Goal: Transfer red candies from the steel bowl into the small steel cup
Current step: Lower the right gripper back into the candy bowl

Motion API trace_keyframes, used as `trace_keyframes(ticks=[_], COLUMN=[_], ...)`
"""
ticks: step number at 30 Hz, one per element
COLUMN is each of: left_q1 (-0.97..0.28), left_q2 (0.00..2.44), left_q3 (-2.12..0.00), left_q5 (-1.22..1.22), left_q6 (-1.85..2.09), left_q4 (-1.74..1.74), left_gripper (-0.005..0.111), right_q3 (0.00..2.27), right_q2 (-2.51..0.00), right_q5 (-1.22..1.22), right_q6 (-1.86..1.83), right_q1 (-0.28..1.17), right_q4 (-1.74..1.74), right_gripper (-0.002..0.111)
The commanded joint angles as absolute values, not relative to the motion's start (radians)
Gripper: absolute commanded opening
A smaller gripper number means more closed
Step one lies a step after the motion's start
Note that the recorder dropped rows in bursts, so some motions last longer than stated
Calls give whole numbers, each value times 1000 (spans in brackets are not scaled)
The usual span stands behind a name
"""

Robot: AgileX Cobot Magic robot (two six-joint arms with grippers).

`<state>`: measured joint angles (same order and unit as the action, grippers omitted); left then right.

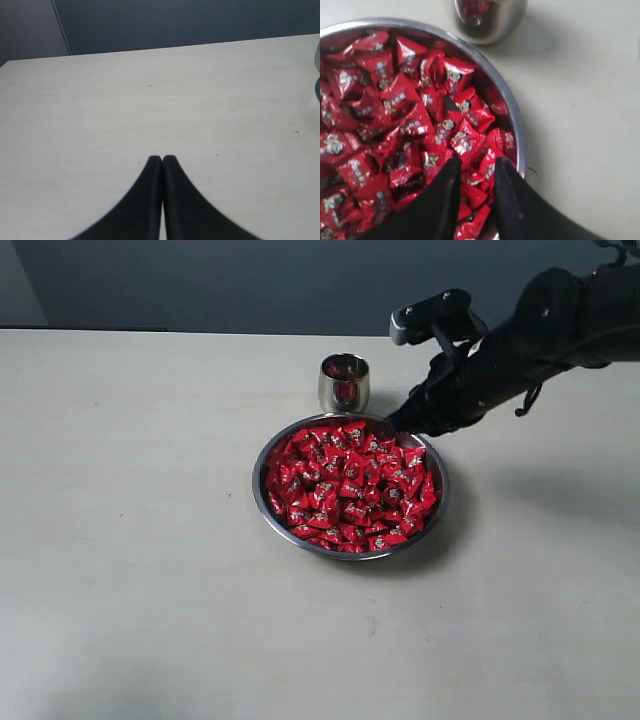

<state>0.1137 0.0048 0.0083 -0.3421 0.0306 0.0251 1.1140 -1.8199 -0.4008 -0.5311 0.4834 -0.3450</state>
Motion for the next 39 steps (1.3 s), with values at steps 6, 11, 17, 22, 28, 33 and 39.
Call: trace_keyframes(ticks=[6,11,17,22,28,33,39], left_q1=[108,108,108,108,108,108,108], left_q2=[0,0,0,0,0,0,0], left_q3=[0,0,0,0,0,0,0], left_q5=[-337,-337,-337,-337,-337,-337,-337], left_q6=[29,29,29,29,29,29,29], left_q4=[27,27,27,27,27,27,27], left_gripper=[0,0,0,0,0,0,0], right_q3=[1027,1027,1033,1033,1033,1033,1033], right_q2=[-1815,-1820,-1820,-1822,-1828,-1845,-1887], right_q5=[-353,-386,-491,-503,-515,-517,-517], right_q6=[-736,-1041,-1315,-1315,-1315,-1315,-1315], right_q1=[479,479,479,479,479,479,479], right_q4=[-440,-725,-981,-981,-973,-969,-964], right_gripper=[24,24,24,24,24,24,24])
